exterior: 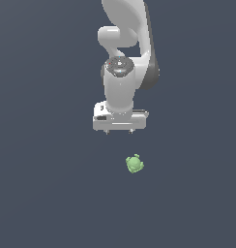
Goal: Pick up the object and move it to a goal position.
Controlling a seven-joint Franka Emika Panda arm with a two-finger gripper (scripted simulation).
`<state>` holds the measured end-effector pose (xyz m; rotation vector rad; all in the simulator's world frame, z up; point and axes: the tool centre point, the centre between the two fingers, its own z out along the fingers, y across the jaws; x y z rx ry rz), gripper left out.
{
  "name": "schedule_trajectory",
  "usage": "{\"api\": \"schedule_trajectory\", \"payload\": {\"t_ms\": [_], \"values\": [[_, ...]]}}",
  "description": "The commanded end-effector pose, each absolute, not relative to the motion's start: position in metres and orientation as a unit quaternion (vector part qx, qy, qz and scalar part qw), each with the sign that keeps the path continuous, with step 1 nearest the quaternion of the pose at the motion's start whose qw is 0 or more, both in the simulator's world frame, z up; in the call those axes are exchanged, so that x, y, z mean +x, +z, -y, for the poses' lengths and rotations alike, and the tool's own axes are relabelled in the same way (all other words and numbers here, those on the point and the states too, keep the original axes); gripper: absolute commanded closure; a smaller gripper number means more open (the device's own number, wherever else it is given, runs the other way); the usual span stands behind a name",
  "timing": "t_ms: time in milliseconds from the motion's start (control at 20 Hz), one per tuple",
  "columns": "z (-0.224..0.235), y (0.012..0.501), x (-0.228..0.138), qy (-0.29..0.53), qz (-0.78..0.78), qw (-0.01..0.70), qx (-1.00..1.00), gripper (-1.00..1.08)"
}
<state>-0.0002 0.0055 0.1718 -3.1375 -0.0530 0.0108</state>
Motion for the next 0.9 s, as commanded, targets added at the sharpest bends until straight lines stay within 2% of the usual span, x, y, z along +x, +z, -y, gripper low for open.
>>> {"api": "schedule_trajectory", "payload": {"t_ms": [0, 500, 850], "values": [[-0.006, 0.172, 0.000, 0.003, 0.017, 0.002, -1.000, -0.92], [-0.015, 0.161, -0.008, 0.019, 0.025, 0.010, -0.999, -0.92], [-0.018, 0.158, 0.000, 0.017, 0.036, 0.008, -0.999, -0.92]]}}
